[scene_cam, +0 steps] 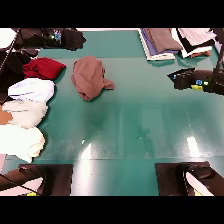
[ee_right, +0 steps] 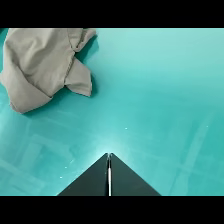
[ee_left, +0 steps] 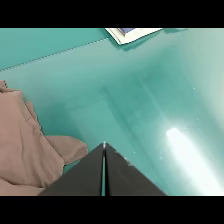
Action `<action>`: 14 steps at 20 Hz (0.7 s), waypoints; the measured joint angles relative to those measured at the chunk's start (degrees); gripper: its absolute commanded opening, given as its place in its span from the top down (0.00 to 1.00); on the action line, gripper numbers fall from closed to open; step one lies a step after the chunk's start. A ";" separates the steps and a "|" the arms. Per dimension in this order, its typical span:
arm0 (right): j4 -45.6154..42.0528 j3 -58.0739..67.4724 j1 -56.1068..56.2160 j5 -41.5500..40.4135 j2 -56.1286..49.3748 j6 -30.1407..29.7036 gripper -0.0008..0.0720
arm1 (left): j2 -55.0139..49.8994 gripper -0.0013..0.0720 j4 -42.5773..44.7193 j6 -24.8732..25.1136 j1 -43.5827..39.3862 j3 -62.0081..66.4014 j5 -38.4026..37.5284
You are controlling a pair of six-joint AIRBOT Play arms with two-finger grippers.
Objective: Fold the shirts.
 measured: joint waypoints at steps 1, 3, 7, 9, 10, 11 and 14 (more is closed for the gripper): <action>0.02 0.00 0.00 0.00 0.00 0.00 0.96 | 0.00 0.95 0.00 0.00 0.00 0.00 0.00; 0.02 -0.37 0.00 -0.07 0.04 0.00 0.96 | 0.00 0.95 0.00 0.00 0.00 -0.02 0.00; 0.04 -0.90 0.00 -0.33 0.11 0.00 0.96 | 0.00 0.95 0.00 0.00 0.00 -0.02 0.02; 0.04 -0.98 0.00 -0.37 0.13 0.00 0.96 | 0.00 0.95 0.00 0.00 0.00 -0.02 0.02; 0.04 -1.03 0.00 -0.39 0.13 0.00 0.96 | 0.00 0.95 0.00 0.00 0.00 -0.02 0.04; 0.04 -1.03 0.00 -0.39 0.13 0.00 0.96 | 0.00 0.95 0.00 0.00 0.00 -0.02 0.04; 0.04 -1.03 0.00 -0.42 0.13 0.00 0.96 | 0.00 0.95 0.00 0.00 0.00 -0.02 0.07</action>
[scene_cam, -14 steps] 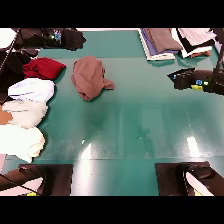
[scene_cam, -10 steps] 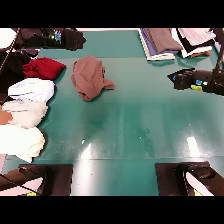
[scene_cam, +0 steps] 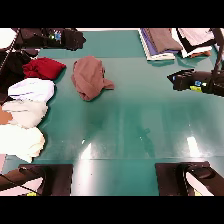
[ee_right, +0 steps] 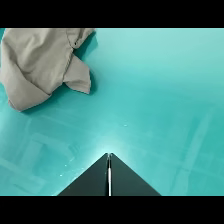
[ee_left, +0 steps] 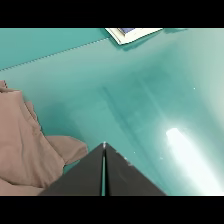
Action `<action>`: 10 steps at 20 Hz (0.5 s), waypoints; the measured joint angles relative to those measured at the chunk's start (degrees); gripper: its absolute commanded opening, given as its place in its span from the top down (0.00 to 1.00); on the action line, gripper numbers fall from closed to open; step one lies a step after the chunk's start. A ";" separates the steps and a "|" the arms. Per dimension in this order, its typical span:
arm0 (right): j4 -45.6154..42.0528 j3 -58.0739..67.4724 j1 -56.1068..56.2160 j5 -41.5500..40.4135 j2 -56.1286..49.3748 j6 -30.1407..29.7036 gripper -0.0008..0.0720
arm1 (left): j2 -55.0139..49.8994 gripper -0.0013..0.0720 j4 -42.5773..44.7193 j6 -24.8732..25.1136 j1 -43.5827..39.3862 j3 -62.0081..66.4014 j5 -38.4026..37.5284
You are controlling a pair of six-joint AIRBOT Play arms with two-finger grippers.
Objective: Fold the shirts.
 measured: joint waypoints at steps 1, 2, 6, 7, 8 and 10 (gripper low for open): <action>0.00 0.00 0.00 0.00 0.00 0.00 0.96 | 0.00 0.95 -0.02 0.00 0.00 0.00 0.00; 0.00 0.00 0.00 0.00 0.00 0.00 0.96 | -0.02 0.95 -0.04 -0.02 0.00 0.00 0.07; 0.02 -0.02 0.00 -1.70 0.00 0.00 0.96 | -0.28 0.39 1.73 -0.24 -0.04 0.00 2.71; 0.07 -0.02 0.00 -2.43 0.00 0.00 0.96 | -0.85 0.30 4.00 -1.05 0.07 0.00 3.10; 0.07 0.00 0.00 -3.15 0.00 0.00 0.96 | -1.77 0.30 6.47 -2.73 0.39 -0.02 3.13; 0.24 0.00 0.00 -4.28 0.02 0.00 0.96 | -4.92 0.30 11.52 -6.95 1.86 -0.02 1.38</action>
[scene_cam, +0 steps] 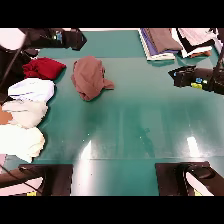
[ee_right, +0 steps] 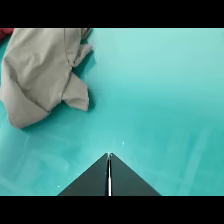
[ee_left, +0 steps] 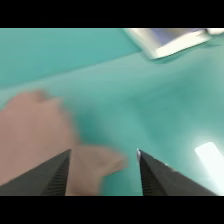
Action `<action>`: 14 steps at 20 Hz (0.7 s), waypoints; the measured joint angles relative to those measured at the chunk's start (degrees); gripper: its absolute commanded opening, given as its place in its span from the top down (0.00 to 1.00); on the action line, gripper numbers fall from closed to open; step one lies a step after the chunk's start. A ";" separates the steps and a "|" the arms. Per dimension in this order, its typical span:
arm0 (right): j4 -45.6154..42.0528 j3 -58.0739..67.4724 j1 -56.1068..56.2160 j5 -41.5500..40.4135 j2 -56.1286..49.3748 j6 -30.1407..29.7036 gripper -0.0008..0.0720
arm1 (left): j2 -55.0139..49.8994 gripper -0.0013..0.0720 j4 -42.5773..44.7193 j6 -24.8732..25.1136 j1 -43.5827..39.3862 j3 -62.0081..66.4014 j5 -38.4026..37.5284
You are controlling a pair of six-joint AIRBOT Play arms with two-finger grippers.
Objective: Fold the shirts.
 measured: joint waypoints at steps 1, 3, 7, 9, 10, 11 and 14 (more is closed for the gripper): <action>0.04 0.00 0.00 -0.31 0.02 0.00 0.96 | -2.29 0.30 1.57 -1.79 0.96 0.00 -1.49; 0.13 -0.02 0.00 -0.83 0.02 0.00 0.96 | -7.56 0.29 3.43 -4.07 2.49 0.00 -4.20; 0.22 0.00 0.00 -1.16 0.04 0.00 0.96 | -18.43 0.30 3.04 -6.01 3.54 -0.02 -5.95; 0.24 -0.02 0.00 -1.20 0.04 0.00 0.96 | -22.18 0.39 2.56 -6.45 3.80 -0.02 -5.46; 0.24 -0.02 0.00 -1.22 0.04 0.00 0.96 | -23.41 0.68 2.25 -6.58 3.93 0.02 -5.25; 0.24 -0.02 0.00 -1.25 0.04 0.00 0.96 | -24.24 0.96 2.21 -6.69 3.96 0.26 -5.07; 0.24 0.11 0.00 -1.25 0.07 0.00 0.96 | -25.53 0.95 2.16 -6.75 4.00 3.08 -6.36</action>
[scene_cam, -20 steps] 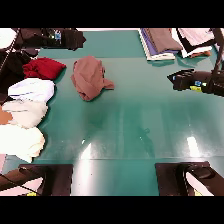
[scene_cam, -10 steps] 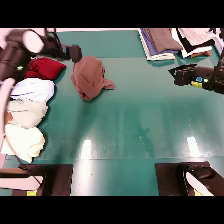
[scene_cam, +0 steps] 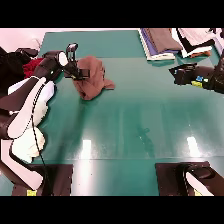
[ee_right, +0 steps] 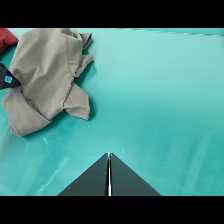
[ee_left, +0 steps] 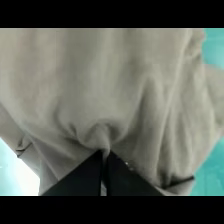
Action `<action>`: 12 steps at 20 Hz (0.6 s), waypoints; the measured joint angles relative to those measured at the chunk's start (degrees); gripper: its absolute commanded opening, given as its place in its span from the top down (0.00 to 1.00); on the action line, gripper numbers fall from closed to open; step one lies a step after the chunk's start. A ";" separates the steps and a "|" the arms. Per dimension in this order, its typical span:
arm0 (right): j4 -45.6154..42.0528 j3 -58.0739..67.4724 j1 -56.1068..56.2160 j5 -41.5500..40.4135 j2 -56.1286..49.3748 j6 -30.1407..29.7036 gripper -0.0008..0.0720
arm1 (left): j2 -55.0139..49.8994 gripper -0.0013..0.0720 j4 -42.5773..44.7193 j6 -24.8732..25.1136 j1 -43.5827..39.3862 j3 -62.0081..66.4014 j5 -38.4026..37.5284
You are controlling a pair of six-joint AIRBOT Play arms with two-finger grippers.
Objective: Fold the shirts.
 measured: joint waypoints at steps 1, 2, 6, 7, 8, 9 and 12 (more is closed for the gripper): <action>0.00 0.37 0.00 -0.02 0.00 0.00 0.96 | -0.04 0.95 0.00 0.00 -0.02 2.08 -1.14; 0.00 1.07 0.00 0.00 0.00 0.00 0.96 | 0.31 0.95 0.02 0.09 0.00 4.42 -2.25; -0.26 7.26 0.00 -0.02 0.00 -0.02 0.96 | 8.07 0.95 0.52 1.22 0.02 15.26 -5.05; -0.39 9.35 0.00 0.00 -0.04 -0.44 0.96 | 11.30 0.95 0.57 1.55 -0.17 16.68 -4.87; -0.46 11.58 0.00 0.00 -0.22 -0.92 0.96 | 14.84 0.95 0.83 2.16 -0.59 17.73 -4.39; -0.48 13.68 0.00 0.00 -0.52 -1.27 0.96 | 18.60 0.95 0.79 2.97 -1.49 18.56 -3.80; -0.63 20.39 0.00 0.02 -2.47 -2.05 0.96 | 26.88 0.95 0.70 5.42 -6.16 19.74 -3.61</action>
